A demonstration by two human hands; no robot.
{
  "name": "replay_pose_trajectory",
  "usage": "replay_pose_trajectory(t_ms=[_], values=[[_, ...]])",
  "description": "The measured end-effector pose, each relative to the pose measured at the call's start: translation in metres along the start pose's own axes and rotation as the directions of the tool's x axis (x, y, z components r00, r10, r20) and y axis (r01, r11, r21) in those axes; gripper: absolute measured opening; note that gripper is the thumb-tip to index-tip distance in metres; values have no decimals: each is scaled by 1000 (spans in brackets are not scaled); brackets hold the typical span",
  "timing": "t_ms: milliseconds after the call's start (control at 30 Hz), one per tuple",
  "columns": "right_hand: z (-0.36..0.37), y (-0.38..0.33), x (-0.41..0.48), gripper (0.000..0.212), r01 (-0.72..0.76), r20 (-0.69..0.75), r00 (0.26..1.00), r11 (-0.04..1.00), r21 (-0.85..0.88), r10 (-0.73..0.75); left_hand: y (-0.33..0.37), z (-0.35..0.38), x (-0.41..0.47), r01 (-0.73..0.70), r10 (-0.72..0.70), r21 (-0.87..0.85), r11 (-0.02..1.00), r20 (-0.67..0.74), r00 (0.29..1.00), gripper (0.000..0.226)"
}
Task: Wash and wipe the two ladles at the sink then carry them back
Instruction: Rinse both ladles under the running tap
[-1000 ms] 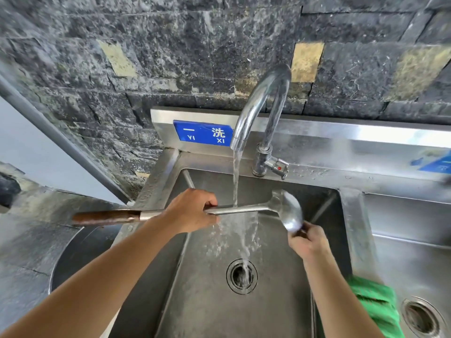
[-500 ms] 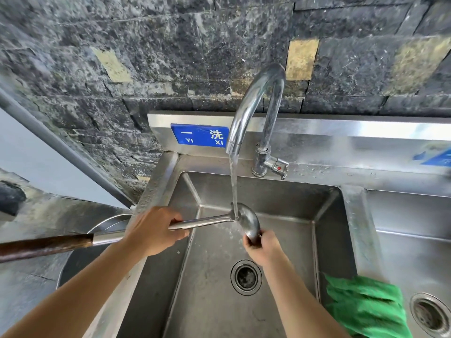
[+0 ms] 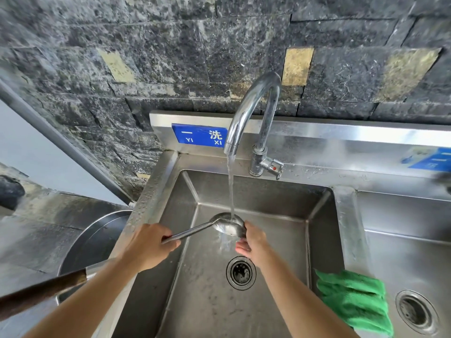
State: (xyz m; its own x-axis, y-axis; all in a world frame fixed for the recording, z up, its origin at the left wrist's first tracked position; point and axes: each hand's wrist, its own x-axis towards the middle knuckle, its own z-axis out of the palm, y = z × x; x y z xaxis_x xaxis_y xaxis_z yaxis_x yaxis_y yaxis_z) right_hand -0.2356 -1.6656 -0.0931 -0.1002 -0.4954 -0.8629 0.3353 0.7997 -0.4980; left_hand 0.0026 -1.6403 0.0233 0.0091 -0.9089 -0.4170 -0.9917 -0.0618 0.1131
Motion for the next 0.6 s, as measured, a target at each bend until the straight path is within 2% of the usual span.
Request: replay_pose_trajectory(t_ms=[67,100,200,300,400,467,600], values=[[-9,-4,-4,31,84,-12,996,977,-198,-88,4,14,-9,76,-72,-59,995,61,996,39],[-15,-8,-8,26,126,-10,991,951,-281,-134,7,25,-15,134,-119,-151,979,108,987,40],[-34,-28,-11,13,229,12,968,865,-447,-251,16,65,-29,329,-229,-482,812,256,939,34],[-52,-55,-1,17,343,-40,915,828,-443,-400,24,87,-30,404,-261,-641,653,310,914,30],[-54,-85,-43,14,457,-136,819,776,-435,-558,36,93,-27,441,-250,-735,515,363,897,28],[-50,-99,-66,12,517,-131,768,727,-452,-627,47,92,-29,455,-242,-771,446,385,890,28],[-30,-107,-78,9,511,-90,766,689,-514,-636,63,88,-34,492,-243,-794,357,430,870,35]])
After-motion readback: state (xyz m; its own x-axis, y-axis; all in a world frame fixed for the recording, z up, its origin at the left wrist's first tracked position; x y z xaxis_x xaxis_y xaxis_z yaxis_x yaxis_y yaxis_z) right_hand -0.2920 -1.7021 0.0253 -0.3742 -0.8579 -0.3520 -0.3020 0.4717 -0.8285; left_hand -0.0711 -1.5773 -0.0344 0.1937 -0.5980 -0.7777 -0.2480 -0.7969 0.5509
